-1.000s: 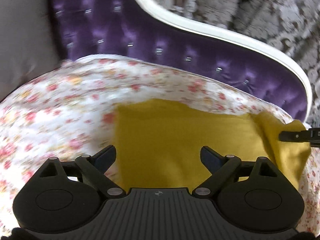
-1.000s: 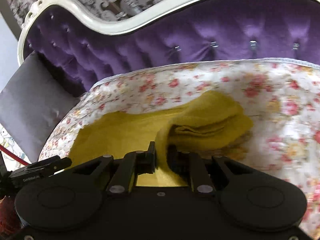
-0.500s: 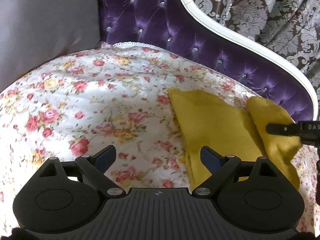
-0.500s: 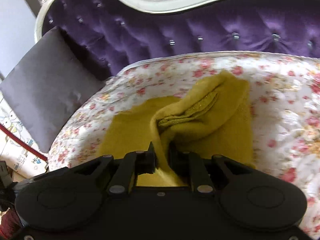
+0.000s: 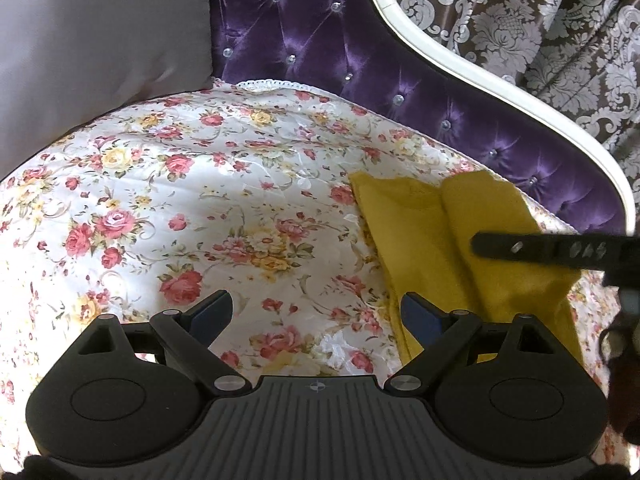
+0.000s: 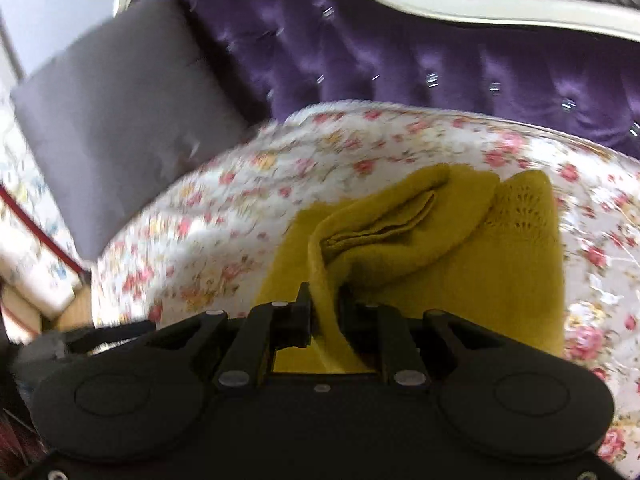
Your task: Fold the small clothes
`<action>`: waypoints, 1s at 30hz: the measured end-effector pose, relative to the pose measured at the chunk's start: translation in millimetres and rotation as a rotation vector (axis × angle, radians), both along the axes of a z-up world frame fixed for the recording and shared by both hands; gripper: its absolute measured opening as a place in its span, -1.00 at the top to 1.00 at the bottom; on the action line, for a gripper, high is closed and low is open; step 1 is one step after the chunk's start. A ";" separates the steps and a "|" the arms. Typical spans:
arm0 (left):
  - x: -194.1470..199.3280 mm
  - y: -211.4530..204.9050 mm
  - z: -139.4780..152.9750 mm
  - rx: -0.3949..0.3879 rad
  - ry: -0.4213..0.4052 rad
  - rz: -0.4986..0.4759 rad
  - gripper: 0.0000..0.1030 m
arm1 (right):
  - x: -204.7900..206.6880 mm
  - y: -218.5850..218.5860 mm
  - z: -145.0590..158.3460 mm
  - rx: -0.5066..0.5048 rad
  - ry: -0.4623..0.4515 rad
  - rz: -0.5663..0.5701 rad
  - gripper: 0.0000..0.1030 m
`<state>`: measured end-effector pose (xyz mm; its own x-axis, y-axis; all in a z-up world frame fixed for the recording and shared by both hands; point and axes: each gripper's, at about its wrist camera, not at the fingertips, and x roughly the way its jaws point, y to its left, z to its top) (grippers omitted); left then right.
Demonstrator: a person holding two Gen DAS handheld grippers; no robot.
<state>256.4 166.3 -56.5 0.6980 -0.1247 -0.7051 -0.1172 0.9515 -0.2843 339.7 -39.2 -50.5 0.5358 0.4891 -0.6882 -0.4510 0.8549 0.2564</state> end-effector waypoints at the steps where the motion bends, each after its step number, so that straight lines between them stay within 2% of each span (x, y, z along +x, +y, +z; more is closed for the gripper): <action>1: 0.4 1.2 0.2 -0.002 0.002 -0.001 -0.79 | -1.9 8.7 -2.6 -0.027 -0.001 0.019 0.44; 3: 1.3 3.2 1.1 -0.003 0.006 -0.003 -0.79 | -7.1 16.3 -4.4 -0.008 -0.007 0.064 0.38; 4: 1.7 4.2 2.1 -0.001 0.007 -0.004 -0.79 | -10.7 15.6 -2.1 0.029 -0.015 0.084 0.20; 6: 2.4 5.7 4.8 0.006 0.008 -0.007 -0.79 | -18.1 6.7 7.2 0.140 -0.031 0.117 -0.02; 8: 3.5 6.3 8.7 0.016 0.005 -0.012 -0.79 | -23.4 -8.1 19.4 0.240 -0.038 0.116 -0.05; 11: 5.7 6.4 17.4 0.023 -0.010 -0.015 -0.79 | -28.5 -35.5 34.5 0.292 -0.070 0.055 -0.05; 13: 8.0 3.9 24.0 0.014 -0.023 -0.024 -0.79 | -31.0 -54.8 38.6 0.253 -0.099 -0.007 -0.06; 16: 11.6 -2.3 30.8 -0.055 -0.040 -0.045 -0.79 | -37.0 -70.7 33.5 0.144 -0.118 -0.048 -0.08; 20: 16.4 -20.5 30.8 -0.138 -0.031 -0.105 -0.80 | -53.7 -83.9 16.3 0.129 -0.085 -0.058 -0.08; 25: 19.7 -49.3 19.1 -0.092 0.026 -0.160 -0.80 | -76.8 -82.6 0.8 0.109 -0.083 -0.024 -0.08; 30: 14.6 -54.7 4.1 -0.065 0.094 -0.121 -0.79 | -102.3 -69.8 -4.0 0.044 -0.135 0.069 -0.07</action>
<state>271.0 111.6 -52.5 0.6066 -0.2515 -0.7542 -0.0320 0.9401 -0.3393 237.4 -109.0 -54.4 0.5863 0.5560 -0.5891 -0.5411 0.8100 0.2260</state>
